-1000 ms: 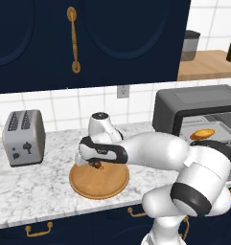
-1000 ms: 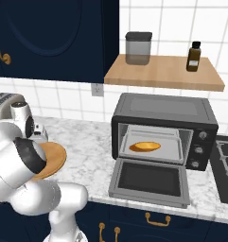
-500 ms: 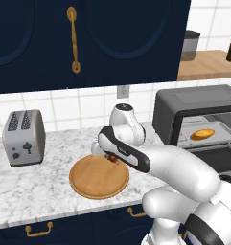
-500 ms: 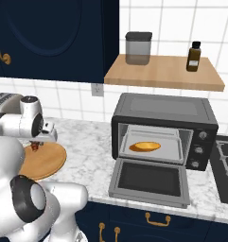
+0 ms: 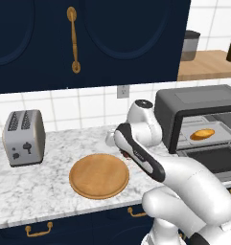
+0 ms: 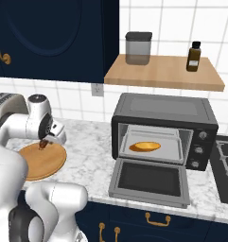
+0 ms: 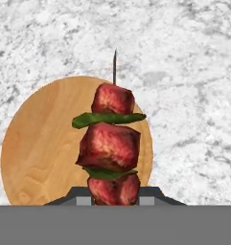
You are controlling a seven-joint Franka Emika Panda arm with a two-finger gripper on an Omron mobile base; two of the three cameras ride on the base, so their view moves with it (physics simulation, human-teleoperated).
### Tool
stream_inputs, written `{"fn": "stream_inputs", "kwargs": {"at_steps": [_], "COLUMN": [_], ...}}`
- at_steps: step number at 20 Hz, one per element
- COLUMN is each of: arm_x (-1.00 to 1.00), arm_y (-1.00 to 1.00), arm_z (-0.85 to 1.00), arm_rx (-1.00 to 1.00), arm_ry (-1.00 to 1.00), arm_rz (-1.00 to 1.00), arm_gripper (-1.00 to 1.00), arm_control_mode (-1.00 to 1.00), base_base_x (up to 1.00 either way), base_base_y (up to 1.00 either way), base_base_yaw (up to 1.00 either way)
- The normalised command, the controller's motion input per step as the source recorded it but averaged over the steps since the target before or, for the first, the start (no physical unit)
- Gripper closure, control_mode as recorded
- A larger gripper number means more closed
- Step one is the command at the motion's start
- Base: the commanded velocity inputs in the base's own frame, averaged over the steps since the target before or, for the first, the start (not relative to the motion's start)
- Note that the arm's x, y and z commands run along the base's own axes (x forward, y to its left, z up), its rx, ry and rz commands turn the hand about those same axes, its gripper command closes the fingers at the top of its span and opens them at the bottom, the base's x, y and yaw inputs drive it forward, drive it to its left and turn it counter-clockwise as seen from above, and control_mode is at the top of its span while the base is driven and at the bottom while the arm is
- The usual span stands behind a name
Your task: Pick up the kebab skewer and baguette bread, and place them inside the toaster oven. Close the toaster oven door and start by setting the timer.
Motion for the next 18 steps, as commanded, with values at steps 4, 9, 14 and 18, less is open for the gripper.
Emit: {"fn": "stream_inputs", "kwargs": {"at_steps": [4, 9, 14, 18], "arm_x": [-0.06, -0.24, -0.38, -0.36], "arm_y": [-0.47, -0.55, -0.53, -0.50], "arm_z": [0.33, 0.32, 0.19, 0.18], "arm_rx": [0.04, 0.07, 0.07, 0.06], "arm_ry": [0.00, 0.00, 0.00, 0.00], "arm_rz": [-0.36, -0.38, -0.39, -0.40], "arm_gripper": [1.00, 1.00, 1.00, 1.00], "arm_control_mode": [-1.00, -1.00, -1.00, -1.00], "base_base_x": [0.00, 0.00, 0.00, 0.00], "base_base_y": [0.00, 0.00, 0.00, 0.00], "base_base_yaw": [0.00, 0.00, 0.00, 0.00]}}
